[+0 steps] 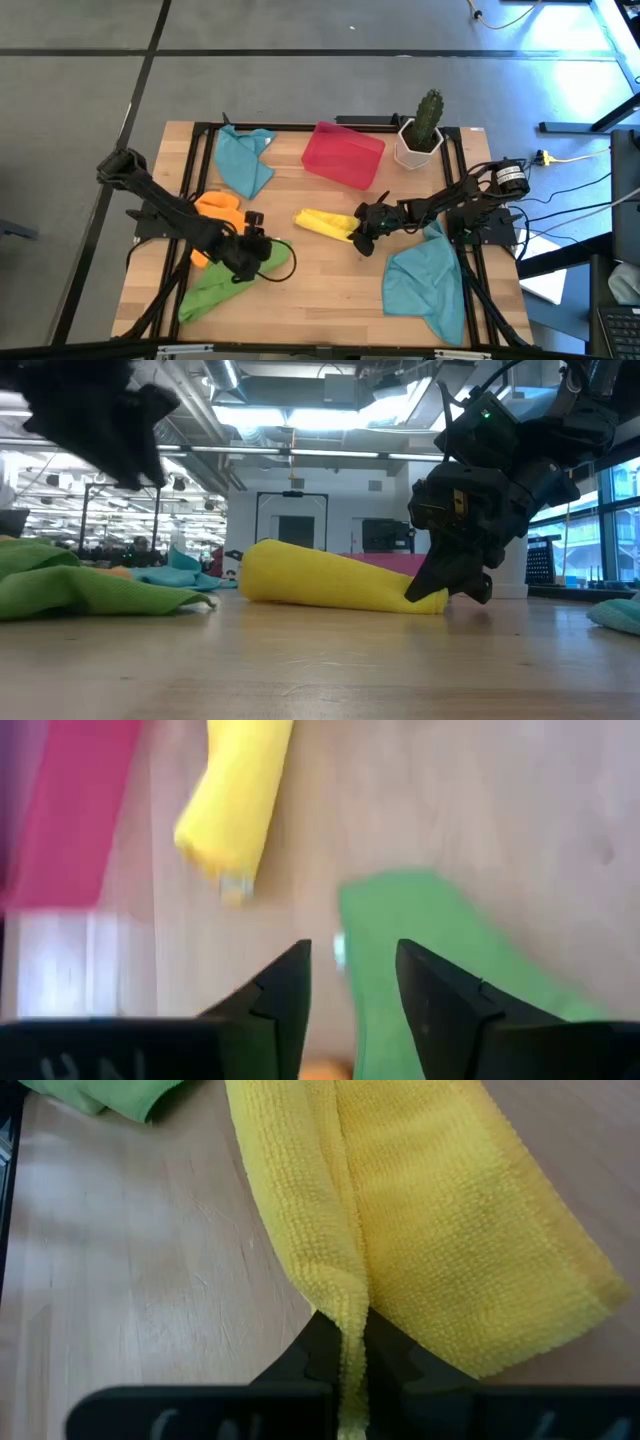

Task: Roll microfiber towels into tight, uniform cylinder then place into a basket
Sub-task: Roll the yellow towel, then put the rolled yellow towel into the red bin

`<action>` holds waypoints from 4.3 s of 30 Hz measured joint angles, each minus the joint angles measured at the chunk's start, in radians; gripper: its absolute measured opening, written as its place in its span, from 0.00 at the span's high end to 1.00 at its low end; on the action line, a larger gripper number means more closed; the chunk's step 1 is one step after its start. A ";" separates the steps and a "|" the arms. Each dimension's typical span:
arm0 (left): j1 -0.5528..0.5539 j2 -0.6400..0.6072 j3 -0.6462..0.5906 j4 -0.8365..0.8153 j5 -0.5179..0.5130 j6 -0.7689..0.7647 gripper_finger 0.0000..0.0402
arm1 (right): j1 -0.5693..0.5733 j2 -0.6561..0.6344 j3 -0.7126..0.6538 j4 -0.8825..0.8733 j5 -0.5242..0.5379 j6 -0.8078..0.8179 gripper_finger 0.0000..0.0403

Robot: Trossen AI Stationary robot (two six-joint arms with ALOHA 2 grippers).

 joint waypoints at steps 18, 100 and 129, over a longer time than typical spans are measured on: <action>0.396 0.337 0.000 0.705 0.252 0.598 0.64 | 0.000 0.000 0.000 0.001 -0.003 0.026 0.95; 0.444 0.335 -0.001 0.628 0.250 0.591 0.52 | 0.013 0.053 0.002 0.105 0.362 -0.311 0.99; 0.441 0.507 0.004 0.741 -0.078 0.806 0.47 | 0.009 0.053 0.002 0.099 0.330 -0.311 0.99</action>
